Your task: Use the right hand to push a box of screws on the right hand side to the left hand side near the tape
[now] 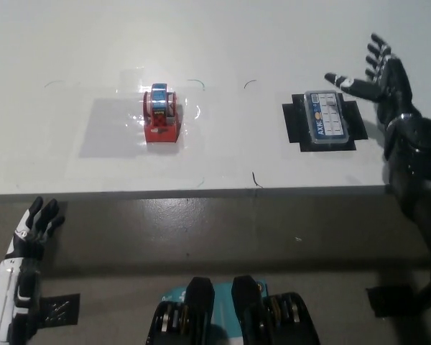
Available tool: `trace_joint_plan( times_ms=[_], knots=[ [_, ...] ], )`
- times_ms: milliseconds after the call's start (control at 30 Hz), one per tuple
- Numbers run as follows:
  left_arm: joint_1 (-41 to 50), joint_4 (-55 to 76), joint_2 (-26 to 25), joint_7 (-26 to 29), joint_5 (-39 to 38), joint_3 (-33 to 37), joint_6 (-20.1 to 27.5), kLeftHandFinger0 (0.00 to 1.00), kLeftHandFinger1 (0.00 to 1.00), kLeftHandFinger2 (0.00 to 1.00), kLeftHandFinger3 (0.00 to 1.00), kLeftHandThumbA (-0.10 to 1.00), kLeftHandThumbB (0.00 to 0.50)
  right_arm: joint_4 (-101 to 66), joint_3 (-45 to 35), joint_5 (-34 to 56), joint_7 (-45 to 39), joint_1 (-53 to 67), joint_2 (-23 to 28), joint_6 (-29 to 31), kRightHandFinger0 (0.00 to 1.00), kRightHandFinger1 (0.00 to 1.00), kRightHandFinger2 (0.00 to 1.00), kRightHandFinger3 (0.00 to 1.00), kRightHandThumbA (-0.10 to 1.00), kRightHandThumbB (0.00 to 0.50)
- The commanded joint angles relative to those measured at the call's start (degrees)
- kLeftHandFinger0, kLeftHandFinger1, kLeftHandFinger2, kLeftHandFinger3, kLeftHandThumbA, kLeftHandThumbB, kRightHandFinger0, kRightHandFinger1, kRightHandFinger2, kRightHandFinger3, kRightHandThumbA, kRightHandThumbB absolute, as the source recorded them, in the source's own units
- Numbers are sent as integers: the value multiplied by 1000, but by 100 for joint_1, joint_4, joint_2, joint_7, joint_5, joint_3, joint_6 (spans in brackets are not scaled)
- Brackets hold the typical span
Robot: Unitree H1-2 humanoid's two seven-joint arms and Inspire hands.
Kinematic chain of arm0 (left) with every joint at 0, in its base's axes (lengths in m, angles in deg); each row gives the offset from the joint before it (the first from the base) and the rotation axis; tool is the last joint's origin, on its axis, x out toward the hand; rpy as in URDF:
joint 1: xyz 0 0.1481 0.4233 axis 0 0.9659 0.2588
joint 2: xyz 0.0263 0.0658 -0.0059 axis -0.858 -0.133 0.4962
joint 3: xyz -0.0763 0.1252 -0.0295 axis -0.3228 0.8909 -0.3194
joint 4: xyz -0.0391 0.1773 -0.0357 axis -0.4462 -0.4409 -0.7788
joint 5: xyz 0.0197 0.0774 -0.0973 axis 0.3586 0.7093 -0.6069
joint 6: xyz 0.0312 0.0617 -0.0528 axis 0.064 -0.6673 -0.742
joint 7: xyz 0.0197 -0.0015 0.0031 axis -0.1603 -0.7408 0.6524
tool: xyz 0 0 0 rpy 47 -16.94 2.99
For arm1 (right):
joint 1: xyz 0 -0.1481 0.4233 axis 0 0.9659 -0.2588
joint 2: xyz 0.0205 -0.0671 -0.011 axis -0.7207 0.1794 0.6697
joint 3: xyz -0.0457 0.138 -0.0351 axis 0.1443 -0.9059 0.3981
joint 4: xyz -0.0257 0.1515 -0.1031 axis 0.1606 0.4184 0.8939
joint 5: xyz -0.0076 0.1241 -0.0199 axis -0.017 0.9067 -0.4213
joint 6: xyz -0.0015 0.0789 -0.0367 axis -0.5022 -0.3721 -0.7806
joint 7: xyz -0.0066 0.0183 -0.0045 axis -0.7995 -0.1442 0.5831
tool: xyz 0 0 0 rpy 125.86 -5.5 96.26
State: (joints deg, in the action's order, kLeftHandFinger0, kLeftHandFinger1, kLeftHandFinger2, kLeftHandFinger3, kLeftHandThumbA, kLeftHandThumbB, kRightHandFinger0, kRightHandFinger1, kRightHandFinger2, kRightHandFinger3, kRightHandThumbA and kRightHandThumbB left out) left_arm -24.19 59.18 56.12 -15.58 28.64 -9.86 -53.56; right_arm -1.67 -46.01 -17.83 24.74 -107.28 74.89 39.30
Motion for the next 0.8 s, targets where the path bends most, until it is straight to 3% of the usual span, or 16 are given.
trace_joint_plan(
  times_ms=[0,233,367,433,500,667,767],
  knots=[
    [-21,192,-134,-59,-83,-53,230,1000,1000,1000,1000,963,118,60,-162,312,36,-131,-37,12,1000,1000,1000,1000,991,160],
    [-69,208,-149,-61,-118,-47,230,1000,1000,1000,1000,972,112,121,-192,366,89,222,-206,-81,1000,1000,1000,1000,952,129],
    [-60,232,-155,-55,-95,-44,223,1000,1000,1000,1000,992,127,131,-117,307,118,363,-290,-61,1000,1000,1000,1000,951,127],
    [-44,270,-152,-41,-101,-49,179,1000,1000,1000,1000,992,137,132,-126,344,107,424,-352,-65,1000,1000,1000,1000,958,152],
    [-83,274,-148,-24,-93,-58,161,1000,1000,1000,1000,992,140,130,-132,375,79,432,-397,-47,1000,1000,1000,1000,964,139],
    [-130,310,-169,-12,-47,-79,90,1000,1000,1000,1000,996,134,129,-281,603,-79,466,-556,-78,1000,1000,1000,1000,929,134],
    [-132,325,-211,-45,-118,-83,90,1000,1000,1000,1000,1000,121,115,-195,527,3,450,-665,-46,1000,1000,1000,1000,961,141]
  ],
)
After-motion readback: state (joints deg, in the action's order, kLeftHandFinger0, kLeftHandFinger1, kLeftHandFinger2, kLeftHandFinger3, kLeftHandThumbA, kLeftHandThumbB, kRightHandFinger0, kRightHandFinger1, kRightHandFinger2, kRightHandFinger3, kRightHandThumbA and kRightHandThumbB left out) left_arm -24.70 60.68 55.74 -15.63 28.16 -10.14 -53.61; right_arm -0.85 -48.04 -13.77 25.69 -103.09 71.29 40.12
